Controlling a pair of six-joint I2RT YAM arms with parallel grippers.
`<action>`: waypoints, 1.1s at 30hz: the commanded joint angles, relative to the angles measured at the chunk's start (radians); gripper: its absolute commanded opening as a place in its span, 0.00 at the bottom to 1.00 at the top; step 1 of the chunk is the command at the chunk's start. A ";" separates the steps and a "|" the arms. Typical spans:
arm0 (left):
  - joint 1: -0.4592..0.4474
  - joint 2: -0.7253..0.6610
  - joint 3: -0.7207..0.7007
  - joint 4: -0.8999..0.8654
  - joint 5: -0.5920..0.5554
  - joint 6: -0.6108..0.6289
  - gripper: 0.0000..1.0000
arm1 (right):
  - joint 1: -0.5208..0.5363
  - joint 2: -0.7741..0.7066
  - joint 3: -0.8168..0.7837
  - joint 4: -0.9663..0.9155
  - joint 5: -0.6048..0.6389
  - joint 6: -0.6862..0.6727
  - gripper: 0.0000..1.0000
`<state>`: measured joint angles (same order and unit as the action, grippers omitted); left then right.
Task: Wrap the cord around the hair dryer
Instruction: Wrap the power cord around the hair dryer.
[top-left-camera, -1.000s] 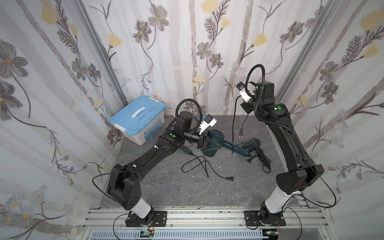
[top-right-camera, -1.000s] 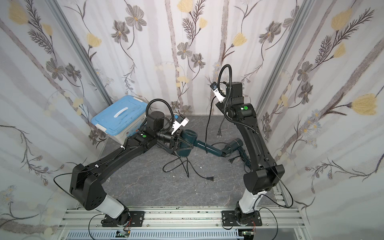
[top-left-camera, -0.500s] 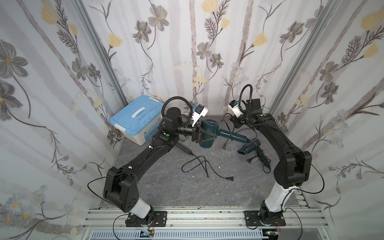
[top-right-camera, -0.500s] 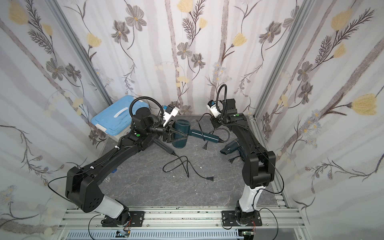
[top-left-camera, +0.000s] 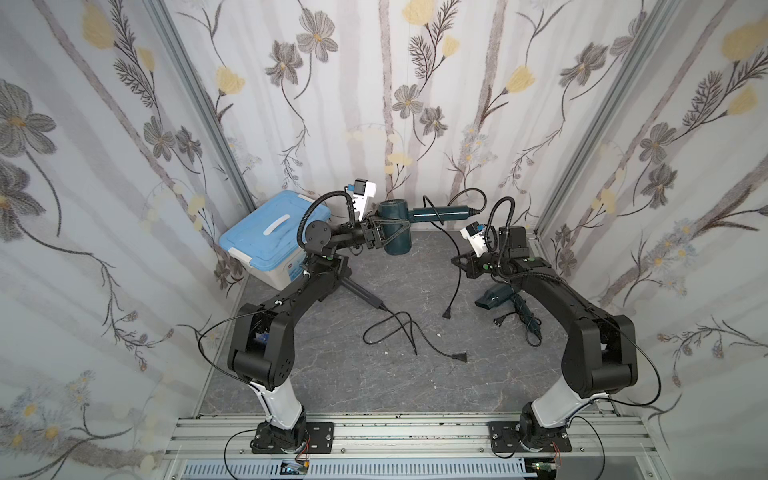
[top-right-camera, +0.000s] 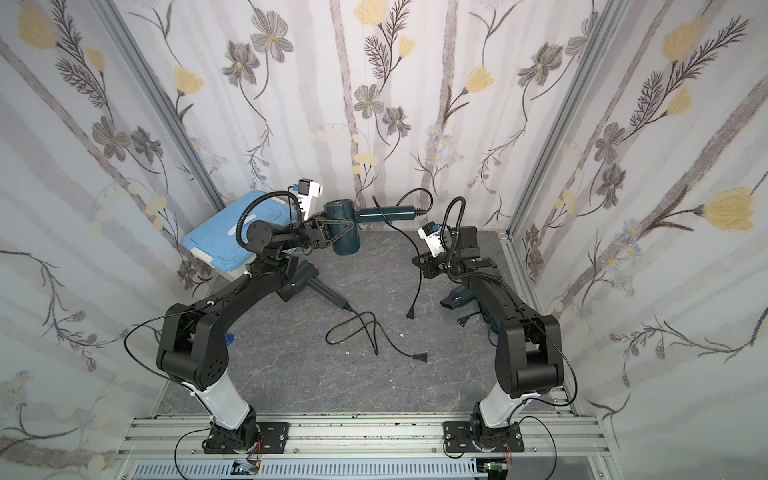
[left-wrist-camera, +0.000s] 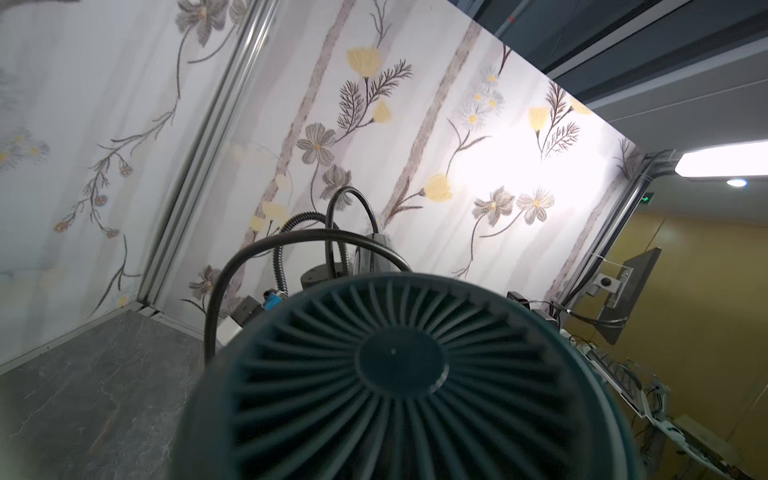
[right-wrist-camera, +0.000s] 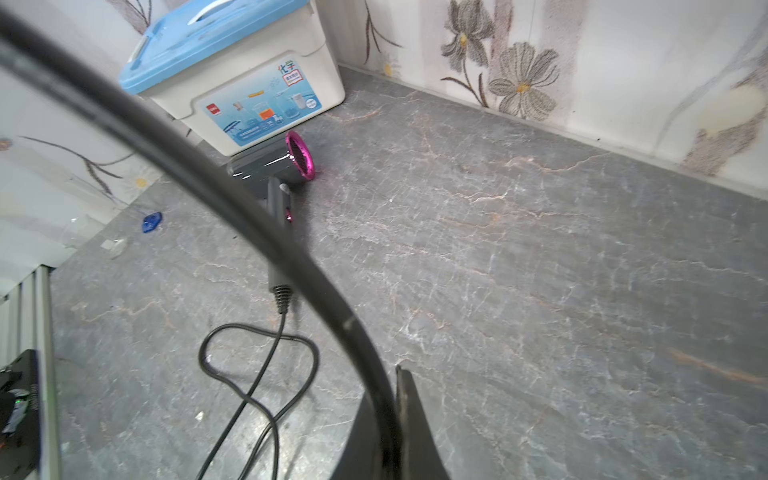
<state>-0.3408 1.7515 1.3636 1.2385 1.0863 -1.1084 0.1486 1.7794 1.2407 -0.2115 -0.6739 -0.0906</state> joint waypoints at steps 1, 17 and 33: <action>0.029 0.015 0.014 0.112 -0.132 -0.053 0.00 | 0.037 -0.064 -0.051 0.099 -0.005 0.036 0.00; 0.210 0.203 0.154 -0.189 -0.259 0.075 0.00 | 0.438 -0.565 -0.074 -0.359 0.494 -0.104 0.00; 0.093 0.173 0.181 -0.596 -0.117 0.395 0.00 | 0.619 -0.440 0.372 -0.661 0.833 -0.224 0.00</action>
<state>-0.2104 1.9614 1.5383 0.7731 0.8959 -0.8814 0.7666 1.2964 1.5230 -0.8108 0.0357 -0.2298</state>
